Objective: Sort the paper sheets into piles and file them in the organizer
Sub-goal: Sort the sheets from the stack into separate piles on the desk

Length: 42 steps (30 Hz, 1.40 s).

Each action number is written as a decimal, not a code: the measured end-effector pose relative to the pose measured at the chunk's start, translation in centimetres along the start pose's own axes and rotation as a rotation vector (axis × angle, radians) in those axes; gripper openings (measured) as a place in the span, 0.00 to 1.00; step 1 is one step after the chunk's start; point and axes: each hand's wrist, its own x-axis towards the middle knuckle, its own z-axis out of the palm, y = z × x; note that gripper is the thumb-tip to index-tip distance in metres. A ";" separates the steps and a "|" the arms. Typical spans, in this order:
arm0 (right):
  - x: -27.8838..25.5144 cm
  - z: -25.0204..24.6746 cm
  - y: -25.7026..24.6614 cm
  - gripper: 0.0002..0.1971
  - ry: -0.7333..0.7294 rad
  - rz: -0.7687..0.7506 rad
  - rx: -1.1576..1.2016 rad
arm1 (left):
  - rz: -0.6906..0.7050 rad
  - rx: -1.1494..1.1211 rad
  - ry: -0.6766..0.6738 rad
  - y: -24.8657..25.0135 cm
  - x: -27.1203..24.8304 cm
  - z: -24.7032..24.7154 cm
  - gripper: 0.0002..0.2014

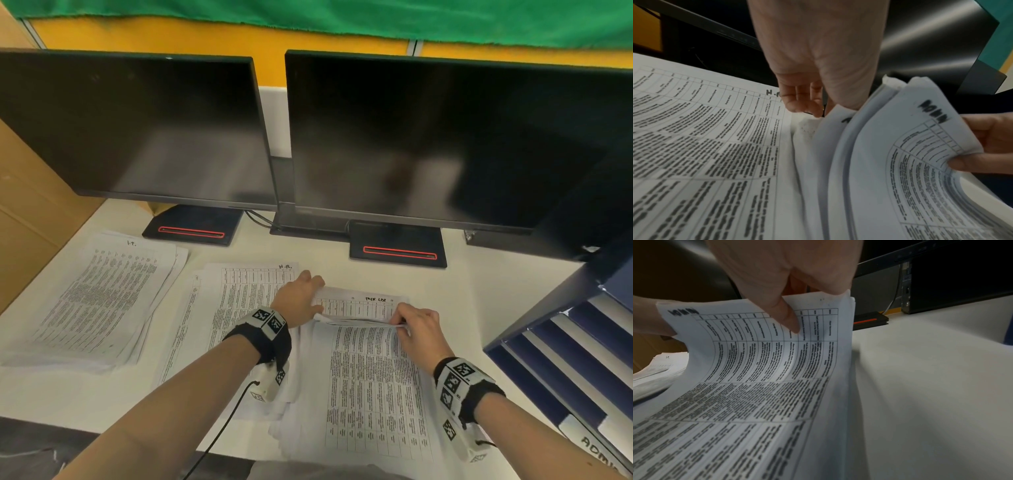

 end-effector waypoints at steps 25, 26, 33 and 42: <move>-0.1 0.2 1.0 0.13 0.100 -0.070 -0.145 | 0.191 -0.132 -0.066 0.7 0.1 -0.8 0.06; -0.1 0.2 1.1 0.13 0.090 -0.065 -0.145 | 0.171 -0.184 -0.054 0.8 0.1 -0.9 0.08; -0.2 0.6 1.2 0.13 0.084 -0.088 -0.126 | -0.034 -0.098 -0.015 1.5 0.7 -1.1 0.17; -0.2 -0.1 1.7 0.16 0.106 -0.062 -0.064 | 0.089 -0.173 0.074 3.6 0.0 -1.8 0.07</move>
